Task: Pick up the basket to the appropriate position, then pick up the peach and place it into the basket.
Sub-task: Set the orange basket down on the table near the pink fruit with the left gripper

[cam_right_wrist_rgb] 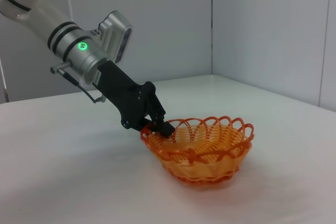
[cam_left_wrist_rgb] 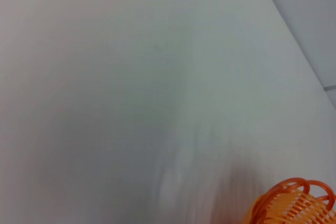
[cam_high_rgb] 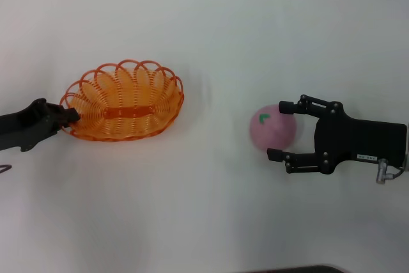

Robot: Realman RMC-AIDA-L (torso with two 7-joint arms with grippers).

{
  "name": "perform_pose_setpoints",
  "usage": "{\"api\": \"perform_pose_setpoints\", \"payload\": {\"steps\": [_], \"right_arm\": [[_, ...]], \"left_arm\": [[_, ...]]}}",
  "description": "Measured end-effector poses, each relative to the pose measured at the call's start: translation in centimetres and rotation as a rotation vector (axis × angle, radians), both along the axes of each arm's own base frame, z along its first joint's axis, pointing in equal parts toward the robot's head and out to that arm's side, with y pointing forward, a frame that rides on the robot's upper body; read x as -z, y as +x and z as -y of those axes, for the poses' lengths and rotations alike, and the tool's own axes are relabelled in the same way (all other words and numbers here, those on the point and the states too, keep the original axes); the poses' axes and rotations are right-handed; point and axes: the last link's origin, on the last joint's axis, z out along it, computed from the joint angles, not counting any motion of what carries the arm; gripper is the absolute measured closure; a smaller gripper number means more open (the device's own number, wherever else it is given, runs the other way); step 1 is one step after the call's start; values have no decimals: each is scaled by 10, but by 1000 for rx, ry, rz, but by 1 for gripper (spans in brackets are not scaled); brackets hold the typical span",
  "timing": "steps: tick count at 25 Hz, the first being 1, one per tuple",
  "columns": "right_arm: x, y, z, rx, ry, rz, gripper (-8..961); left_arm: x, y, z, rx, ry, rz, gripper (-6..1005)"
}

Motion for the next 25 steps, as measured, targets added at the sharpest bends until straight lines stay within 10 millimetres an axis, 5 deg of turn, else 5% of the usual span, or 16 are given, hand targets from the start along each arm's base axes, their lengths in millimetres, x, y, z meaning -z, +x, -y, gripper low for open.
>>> {"api": "perform_pose_setpoints", "payload": {"steps": [25], "right_arm": [[0,-1,-1,-2,1,-2,11]], "left_arm": [[14,-1,9,-9,-5,24,924]]}}
